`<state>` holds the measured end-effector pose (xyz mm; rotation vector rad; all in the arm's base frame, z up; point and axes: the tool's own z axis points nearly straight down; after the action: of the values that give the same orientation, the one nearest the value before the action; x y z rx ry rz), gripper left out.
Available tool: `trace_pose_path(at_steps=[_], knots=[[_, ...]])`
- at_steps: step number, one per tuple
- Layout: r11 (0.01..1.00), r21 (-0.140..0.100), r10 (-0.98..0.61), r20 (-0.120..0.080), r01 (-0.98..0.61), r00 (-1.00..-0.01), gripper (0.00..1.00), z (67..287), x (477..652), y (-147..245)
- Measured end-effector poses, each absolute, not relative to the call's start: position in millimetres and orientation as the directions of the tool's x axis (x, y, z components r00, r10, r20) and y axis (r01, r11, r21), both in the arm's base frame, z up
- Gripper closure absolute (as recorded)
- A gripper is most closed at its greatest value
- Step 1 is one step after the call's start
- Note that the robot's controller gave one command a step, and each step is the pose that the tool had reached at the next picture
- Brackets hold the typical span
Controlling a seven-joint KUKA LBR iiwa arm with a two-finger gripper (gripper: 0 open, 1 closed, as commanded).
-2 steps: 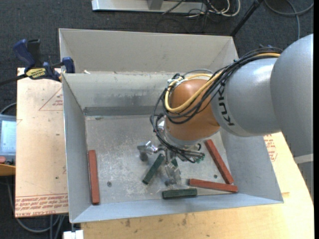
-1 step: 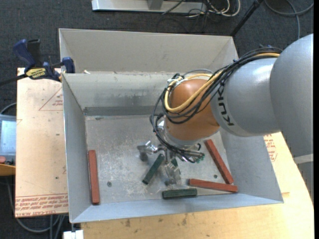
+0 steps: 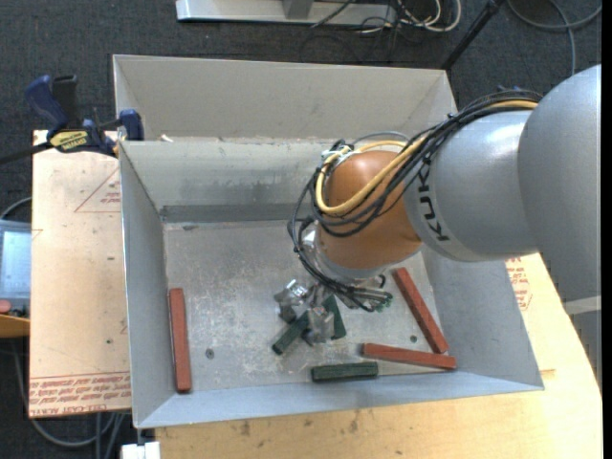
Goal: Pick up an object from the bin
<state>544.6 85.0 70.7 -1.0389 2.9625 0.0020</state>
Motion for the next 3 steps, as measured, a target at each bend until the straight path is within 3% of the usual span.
trace_pose_path(at_steps=[1,2,3], knots=[[0.782,-0.001,-0.623,-0.005,-0.623,-0.782,1.00,98.9,545.6,86.0],[0.784,0.000,-0.621,-0.004,-0.621,-0.784,1.00,106.5,546.2,86.6],[0.785,-0.002,-0.620,-0.006,-0.620,-0.785,1.00,143.1,547.4,87.8]])
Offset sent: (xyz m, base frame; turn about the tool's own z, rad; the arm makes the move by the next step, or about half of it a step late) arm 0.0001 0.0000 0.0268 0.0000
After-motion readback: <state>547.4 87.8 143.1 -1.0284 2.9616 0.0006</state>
